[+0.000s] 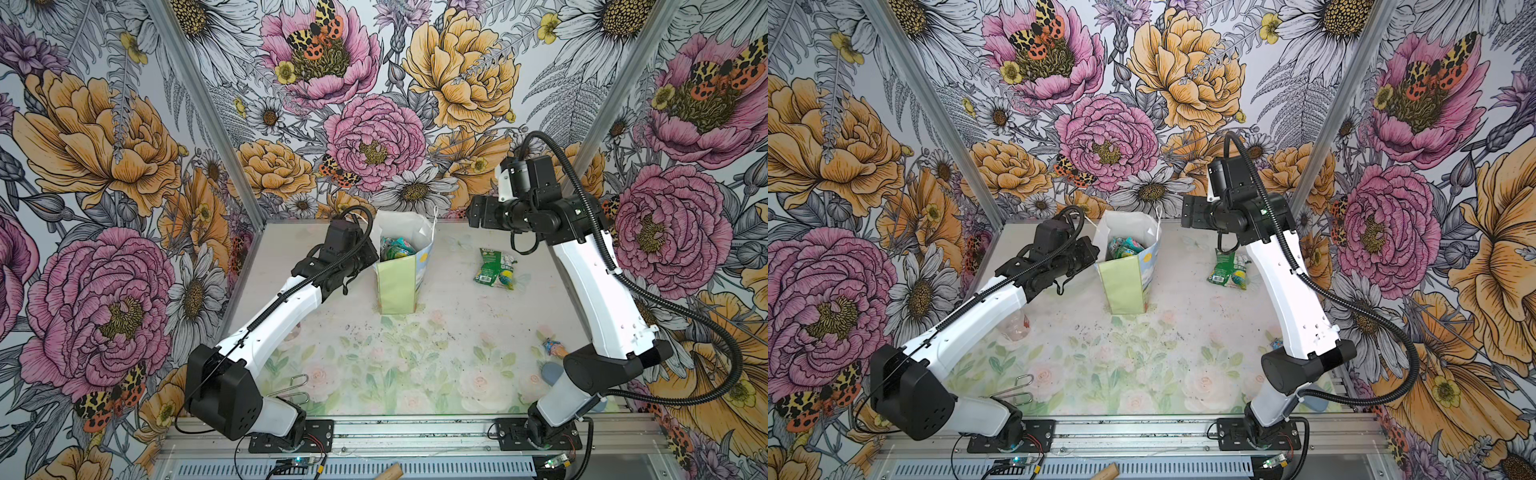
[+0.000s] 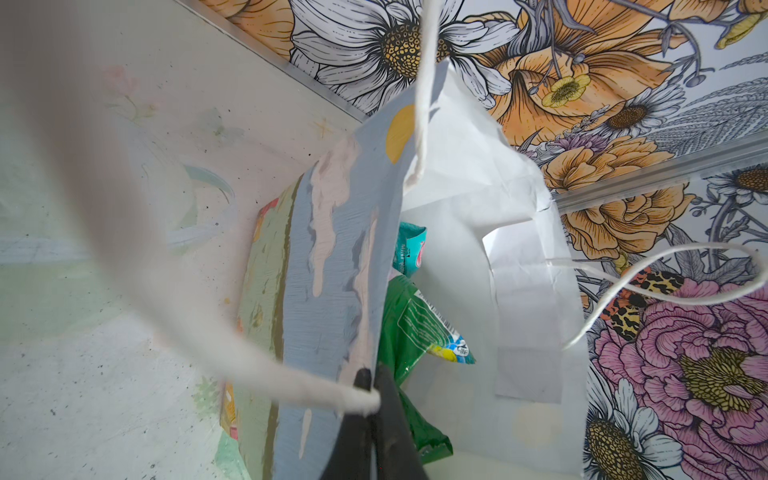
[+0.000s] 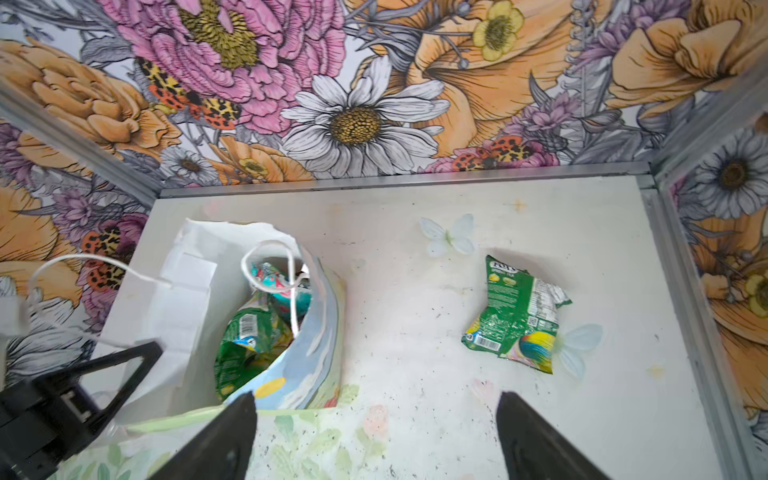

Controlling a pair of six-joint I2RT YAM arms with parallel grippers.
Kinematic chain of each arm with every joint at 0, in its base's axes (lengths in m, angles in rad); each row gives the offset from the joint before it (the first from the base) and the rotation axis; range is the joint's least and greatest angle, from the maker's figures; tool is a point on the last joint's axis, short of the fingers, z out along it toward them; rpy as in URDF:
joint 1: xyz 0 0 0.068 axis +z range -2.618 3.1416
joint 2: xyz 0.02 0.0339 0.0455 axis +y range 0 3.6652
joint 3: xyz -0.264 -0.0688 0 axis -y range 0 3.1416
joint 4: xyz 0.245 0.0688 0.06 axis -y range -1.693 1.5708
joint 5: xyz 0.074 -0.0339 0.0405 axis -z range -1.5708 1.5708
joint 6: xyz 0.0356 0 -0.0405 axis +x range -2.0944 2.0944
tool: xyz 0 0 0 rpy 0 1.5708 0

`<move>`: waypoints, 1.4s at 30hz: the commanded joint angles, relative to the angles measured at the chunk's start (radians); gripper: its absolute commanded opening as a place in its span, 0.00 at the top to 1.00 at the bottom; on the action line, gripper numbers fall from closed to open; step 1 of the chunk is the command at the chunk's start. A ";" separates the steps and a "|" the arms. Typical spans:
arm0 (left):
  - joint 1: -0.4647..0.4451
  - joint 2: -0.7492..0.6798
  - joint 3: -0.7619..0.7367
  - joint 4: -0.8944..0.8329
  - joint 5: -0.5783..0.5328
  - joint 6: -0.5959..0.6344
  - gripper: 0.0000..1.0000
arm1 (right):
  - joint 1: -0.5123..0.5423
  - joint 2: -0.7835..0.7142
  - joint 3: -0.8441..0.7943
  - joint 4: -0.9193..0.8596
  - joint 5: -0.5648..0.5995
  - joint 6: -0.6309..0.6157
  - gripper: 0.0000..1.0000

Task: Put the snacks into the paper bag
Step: 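Withdraw the right gripper and grasp the last green FOX'S candy bag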

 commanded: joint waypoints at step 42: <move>0.002 -0.027 -0.015 -0.003 -0.004 -0.008 1.00 | -0.433 0.330 -0.591 0.444 -0.263 0.065 0.00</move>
